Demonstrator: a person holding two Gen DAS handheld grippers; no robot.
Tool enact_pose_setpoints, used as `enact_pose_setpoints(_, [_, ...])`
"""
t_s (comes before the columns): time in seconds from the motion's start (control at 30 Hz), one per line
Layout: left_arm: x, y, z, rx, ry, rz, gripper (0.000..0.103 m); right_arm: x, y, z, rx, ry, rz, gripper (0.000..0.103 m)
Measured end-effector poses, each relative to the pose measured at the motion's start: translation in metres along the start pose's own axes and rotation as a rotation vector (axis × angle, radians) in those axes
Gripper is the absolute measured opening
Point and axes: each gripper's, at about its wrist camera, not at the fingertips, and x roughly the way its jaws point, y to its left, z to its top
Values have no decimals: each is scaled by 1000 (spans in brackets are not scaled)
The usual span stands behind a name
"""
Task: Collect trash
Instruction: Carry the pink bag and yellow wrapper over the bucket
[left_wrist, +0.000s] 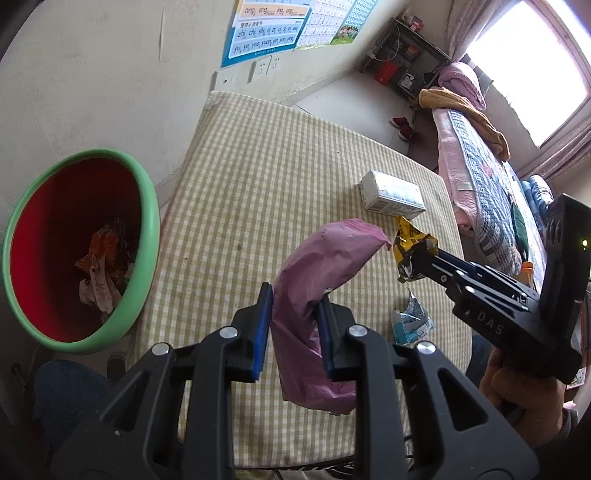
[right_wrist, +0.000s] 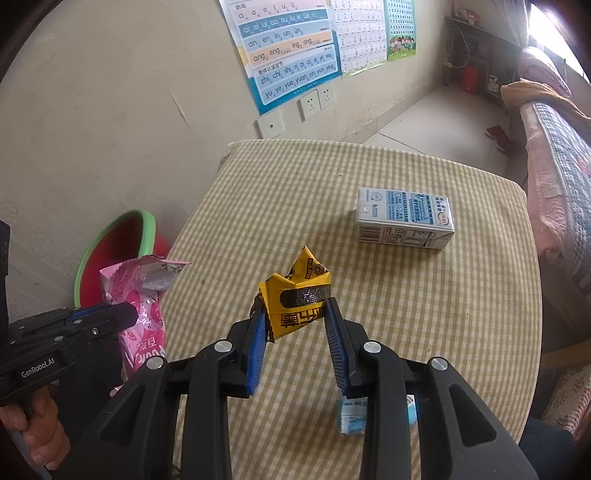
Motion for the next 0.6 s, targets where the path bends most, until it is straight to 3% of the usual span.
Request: enact_pose_setpoints(0.6, [-63,79,-10,-153,-123,58,23,-8,109,15,-183,-38,103,30])
